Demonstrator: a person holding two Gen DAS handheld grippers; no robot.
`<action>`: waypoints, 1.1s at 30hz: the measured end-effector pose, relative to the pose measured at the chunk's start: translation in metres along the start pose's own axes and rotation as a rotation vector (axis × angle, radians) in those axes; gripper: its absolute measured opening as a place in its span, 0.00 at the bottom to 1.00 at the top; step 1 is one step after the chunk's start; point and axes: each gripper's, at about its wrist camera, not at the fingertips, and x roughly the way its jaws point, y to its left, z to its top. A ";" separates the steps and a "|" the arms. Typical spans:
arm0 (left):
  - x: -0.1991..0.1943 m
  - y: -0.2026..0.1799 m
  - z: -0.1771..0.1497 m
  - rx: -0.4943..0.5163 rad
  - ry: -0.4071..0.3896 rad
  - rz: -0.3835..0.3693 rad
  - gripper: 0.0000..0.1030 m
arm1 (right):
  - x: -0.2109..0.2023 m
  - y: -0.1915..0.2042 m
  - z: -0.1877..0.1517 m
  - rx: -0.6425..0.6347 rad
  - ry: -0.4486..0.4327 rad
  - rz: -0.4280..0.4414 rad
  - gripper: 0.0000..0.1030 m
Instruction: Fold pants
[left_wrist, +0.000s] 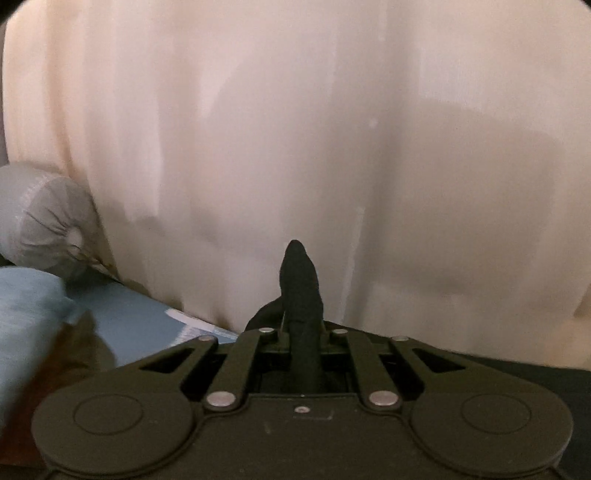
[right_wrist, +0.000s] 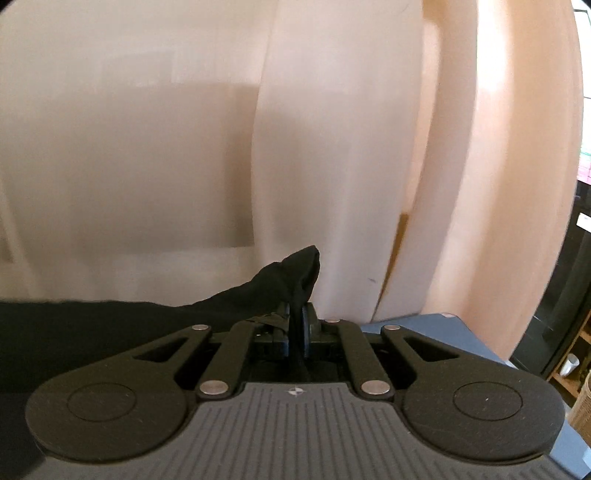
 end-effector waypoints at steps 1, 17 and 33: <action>0.011 -0.004 -0.003 0.006 0.010 0.008 0.95 | 0.010 0.002 0.000 -0.003 0.008 -0.005 0.09; 0.041 -0.022 -0.031 0.132 0.147 0.013 1.00 | 0.047 0.010 -0.048 -0.061 0.129 -0.001 1.00; -0.243 0.030 -0.043 0.116 0.043 -0.384 1.00 | -0.304 -0.034 -0.006 0.060 -0.233 0.344 1.00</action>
